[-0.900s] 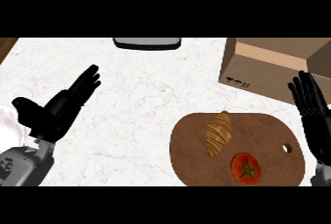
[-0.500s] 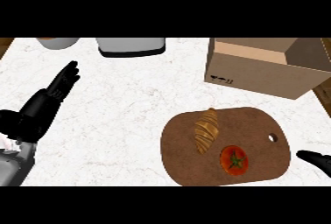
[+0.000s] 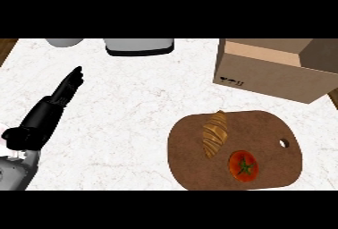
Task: Pick the tomato from the cutting board and place it in the cardboard box
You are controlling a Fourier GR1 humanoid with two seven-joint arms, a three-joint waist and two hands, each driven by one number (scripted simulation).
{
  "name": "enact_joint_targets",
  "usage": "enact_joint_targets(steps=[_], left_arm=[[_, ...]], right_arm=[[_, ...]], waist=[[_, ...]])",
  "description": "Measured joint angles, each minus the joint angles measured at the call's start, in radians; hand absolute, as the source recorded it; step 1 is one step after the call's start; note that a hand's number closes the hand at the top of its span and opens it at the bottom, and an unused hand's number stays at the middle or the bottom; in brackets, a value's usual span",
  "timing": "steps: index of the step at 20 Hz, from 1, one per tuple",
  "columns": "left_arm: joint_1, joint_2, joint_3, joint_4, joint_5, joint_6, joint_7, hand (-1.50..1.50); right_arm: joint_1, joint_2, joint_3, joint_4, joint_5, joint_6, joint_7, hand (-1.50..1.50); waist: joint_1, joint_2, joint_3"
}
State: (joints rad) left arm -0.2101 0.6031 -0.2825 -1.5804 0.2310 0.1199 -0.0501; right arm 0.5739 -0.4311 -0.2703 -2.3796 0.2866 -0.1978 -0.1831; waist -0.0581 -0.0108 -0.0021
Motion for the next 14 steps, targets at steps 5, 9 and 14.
enact_joint_targets(steps=[5, 9, 14], left_arm=[[-0.004, -0.023, -0.016, 0.008, -0.032, -0.001, -0.024, 0.00], [-0.010, -0.021, -0.013, 0.011, -0.032, -0.016, -0.032, 0.00], [-0.016, -0.022, -0.013, 0.019, -0.040, -0.022, -0.038, 0.00]], right_arm=[[0.123, -0.050, 0.004, -0.012, 0.020, 0.030, -0.007, -1.50], [0.201, -0.143, 0.000, -0.012, 0.039, 0.075, 0.052, -1.50], [0.259, -0.262, 0.007, -0.015, 0.059, 0.120, 0.156, -1.50]], waist=[[0.017, 0.007, -0.001], [0.028, 0.014, -0.005], [0.040, 0.018, -0.008]])
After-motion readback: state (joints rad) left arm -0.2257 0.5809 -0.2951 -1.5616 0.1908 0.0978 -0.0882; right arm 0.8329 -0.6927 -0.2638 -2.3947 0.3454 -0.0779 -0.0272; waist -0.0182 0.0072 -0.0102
